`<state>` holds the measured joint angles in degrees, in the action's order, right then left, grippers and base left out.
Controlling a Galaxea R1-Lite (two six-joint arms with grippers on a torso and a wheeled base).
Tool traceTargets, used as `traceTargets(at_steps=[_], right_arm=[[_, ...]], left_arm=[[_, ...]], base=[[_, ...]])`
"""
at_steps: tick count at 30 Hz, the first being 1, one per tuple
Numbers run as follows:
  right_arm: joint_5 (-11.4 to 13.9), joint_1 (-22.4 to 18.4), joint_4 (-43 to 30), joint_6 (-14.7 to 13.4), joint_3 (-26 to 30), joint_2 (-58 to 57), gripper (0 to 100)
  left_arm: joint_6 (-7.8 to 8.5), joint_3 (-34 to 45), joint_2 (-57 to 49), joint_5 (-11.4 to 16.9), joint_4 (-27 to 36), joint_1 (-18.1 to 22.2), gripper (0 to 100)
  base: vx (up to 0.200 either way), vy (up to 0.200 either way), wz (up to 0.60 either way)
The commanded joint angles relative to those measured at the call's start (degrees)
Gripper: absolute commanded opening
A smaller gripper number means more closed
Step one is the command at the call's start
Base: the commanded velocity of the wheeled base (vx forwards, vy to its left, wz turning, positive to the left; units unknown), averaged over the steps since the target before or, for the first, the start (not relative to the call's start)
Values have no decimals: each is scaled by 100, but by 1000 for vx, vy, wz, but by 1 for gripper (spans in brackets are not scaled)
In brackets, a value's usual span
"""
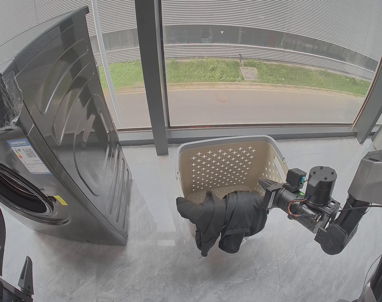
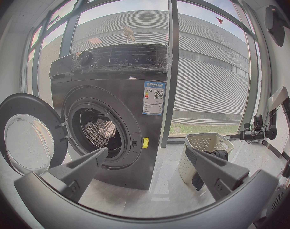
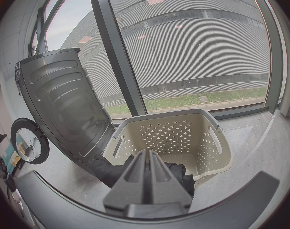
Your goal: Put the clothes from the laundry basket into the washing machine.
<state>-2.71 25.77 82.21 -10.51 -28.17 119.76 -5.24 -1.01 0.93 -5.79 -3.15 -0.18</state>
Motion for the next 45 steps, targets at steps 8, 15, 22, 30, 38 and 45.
traceTargets(at_steps=[8,15,22,30,38,45], right_arm=[[60,-28,-513,75,-1243,1691,100],[42,-107,-830,128,-1630,2069,100],[7,-204,-830,190,-1674,2183,100],[-11,-186,-812,190,-1727,2192,0],[-11,-195,-777,181,-1753,2148,0],[-46,-160,-566,181,-1445,1752,0]], left_arm=[[6,84,-93,-1,-2,1,100],[-3,84,-93,-1,-2,1,100],[-3,84,-93,-1,-2,1,100],[-3,84,-93,-1,-2,1,100],[-3,84,-93,-1,-2,1,100],[-12,84,-93,-1,-2,1,100]], base=[[0,0,0],[0,0,0],[0,0,0],[0,0,0],[0,0,0],[0,0,0]])
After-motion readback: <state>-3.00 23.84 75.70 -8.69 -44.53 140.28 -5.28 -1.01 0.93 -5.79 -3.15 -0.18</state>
